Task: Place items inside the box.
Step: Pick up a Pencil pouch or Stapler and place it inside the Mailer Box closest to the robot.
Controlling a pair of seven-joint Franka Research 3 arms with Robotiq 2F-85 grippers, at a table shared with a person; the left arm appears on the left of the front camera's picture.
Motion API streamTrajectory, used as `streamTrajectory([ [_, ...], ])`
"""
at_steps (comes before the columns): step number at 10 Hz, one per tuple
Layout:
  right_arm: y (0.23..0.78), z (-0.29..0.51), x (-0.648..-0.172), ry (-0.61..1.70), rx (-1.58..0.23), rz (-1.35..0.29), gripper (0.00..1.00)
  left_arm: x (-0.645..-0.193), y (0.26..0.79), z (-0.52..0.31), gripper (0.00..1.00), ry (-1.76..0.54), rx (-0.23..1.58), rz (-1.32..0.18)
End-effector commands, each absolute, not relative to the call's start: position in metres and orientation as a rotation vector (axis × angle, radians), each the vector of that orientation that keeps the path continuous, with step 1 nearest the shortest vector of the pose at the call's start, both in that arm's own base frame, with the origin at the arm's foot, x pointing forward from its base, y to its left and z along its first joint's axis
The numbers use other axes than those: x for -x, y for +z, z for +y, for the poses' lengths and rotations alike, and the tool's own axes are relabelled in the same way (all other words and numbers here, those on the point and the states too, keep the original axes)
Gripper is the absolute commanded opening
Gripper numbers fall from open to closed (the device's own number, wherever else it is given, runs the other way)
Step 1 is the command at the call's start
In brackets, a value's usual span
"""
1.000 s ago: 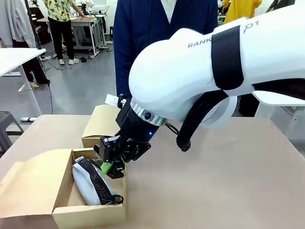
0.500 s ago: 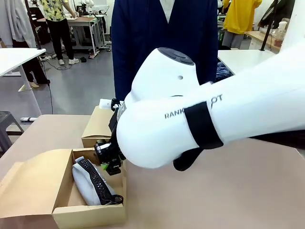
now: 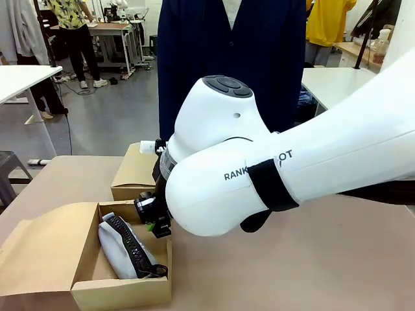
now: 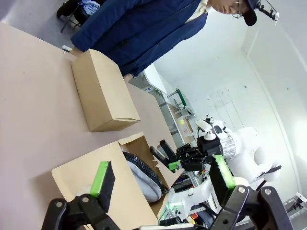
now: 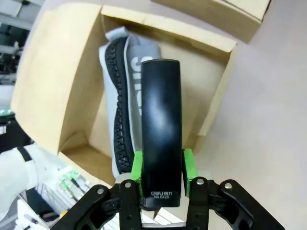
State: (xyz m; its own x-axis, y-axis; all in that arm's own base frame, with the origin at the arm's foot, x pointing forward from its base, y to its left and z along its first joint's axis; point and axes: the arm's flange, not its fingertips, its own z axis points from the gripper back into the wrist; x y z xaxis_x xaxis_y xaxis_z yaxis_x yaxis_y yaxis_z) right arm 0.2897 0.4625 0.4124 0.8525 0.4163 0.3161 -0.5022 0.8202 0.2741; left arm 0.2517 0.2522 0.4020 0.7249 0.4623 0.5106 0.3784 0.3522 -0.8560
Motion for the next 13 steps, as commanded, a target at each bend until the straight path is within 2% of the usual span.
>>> streamTrajectory([
  [1, 0.417, 0.475, -0.291, 0.474, -0.356, -0.268, 0.95, -0.252, 0.403, 0.251, 1.00, 0.050, 1.260, -0.844],
  [2, 0.416, 0.474, -0.292, 0.480, -0.375, -0.266, 1.00, -0.252, 0.403, 0.251, 1.00, 0.050, 1.260, -0.844],
  [7, 0.427, 0.438, -0.293, 0.417, -0.458, -0.278, 1.00, -0.252, 0.403, 0.251, 1.00, 0.050, 1.260, -0.844],
  [8, 0.440, 0.403, -0.297, 0.398, -0.509, -0.245, 1.00, -0.252, 0.403, 0.251, 1.00, 0.050, 1.260, -0.844],
  [9, 0.455, 0.346, -0.302, 0.389, -0.582, -0.132, 1.00, -0.252, 0.403, 0.251, 1.00, 0.050, 1.260, -0.844],
  [10, 0.464, 0.285, -0.308, 0.374, -0.632, -0.096, 1.00, -0.252, 0.403, 0.251, 1.00, 0.050, 1.260, -0.844],
  [11, 0.472, 0.225, -0.309, 0.381, -0.794, -0.050, 1.00, -0.252, 0.403, 0.251, 1.00, 0.050, 1.260, -0.844],
  [12, 0.477, 0.156, -0.306, 0.339, -0.906, -0.093, 1.00, -0.252, 0.403, 0.251, 1.00, 0.050, 1.260, -0.844],
  [13, 0.476, 0.124, -0.303, 0.292, -0.940, -0.075, 1.00, -0.252, 0.403, 0.251, 1.00, 0.050, 1.260, -0.844],
])
